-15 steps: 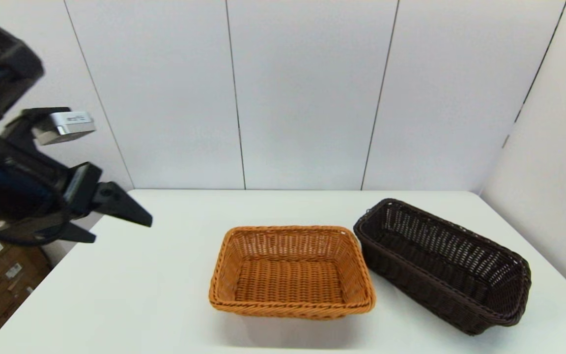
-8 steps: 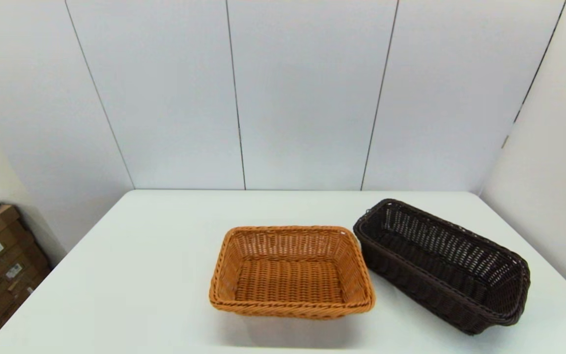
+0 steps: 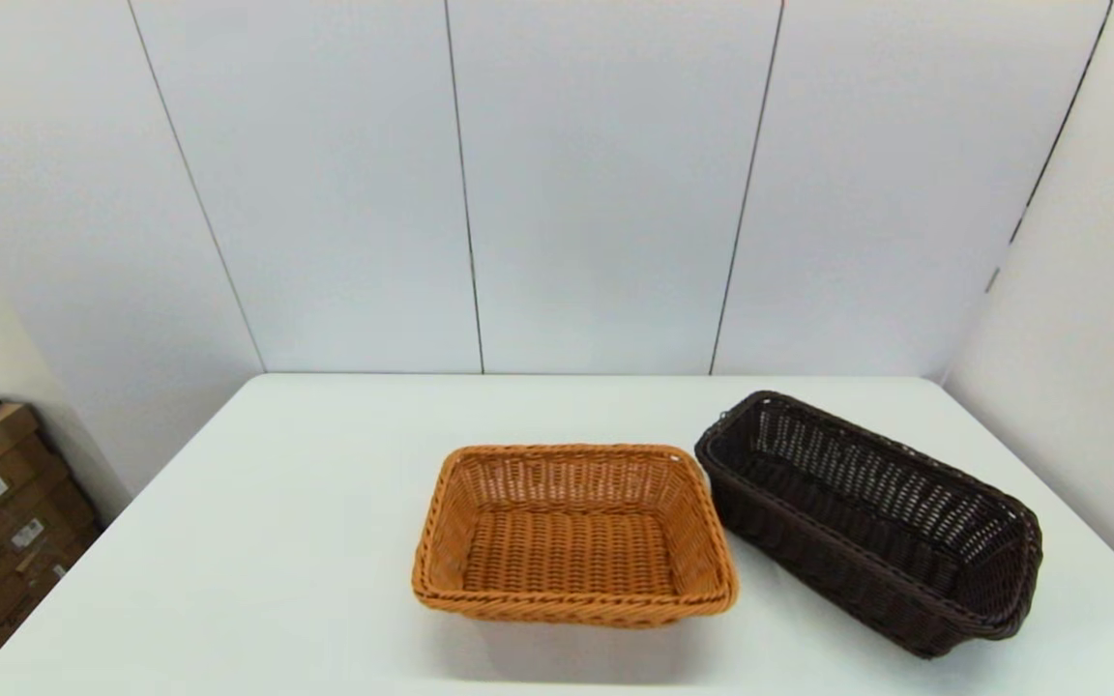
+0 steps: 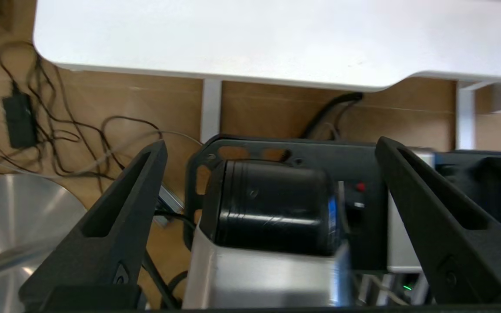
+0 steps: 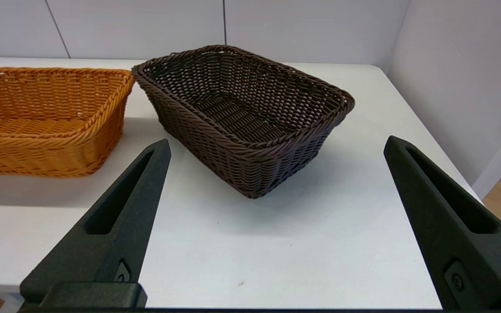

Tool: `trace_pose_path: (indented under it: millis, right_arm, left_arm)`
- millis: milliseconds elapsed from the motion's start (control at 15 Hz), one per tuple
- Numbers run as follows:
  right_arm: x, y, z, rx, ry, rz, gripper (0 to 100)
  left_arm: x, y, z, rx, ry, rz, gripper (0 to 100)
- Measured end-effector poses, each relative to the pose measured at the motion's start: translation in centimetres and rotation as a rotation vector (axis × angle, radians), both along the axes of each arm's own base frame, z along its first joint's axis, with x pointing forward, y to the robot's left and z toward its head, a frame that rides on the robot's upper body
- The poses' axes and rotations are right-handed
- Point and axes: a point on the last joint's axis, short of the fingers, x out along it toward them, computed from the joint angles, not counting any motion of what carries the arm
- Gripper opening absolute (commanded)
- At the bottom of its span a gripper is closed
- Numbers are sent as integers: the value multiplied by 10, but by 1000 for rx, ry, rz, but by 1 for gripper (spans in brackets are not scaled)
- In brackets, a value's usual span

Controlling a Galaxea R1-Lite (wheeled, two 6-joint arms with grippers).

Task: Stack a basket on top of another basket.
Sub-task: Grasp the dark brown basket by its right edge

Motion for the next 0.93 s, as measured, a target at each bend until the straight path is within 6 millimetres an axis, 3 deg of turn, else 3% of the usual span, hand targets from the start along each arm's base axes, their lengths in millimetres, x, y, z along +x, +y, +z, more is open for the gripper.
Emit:
trace_pose_path:
  millis: [467,933]
  right_arm:
    - [0,0,0,0,0,0,100]
    - [0,0,0,0,0,0,100]
  left_arm:
    - [-11,-2,-48,78,-242,-31,100]
    - [12,-3,-68,99,-577,-19,100]
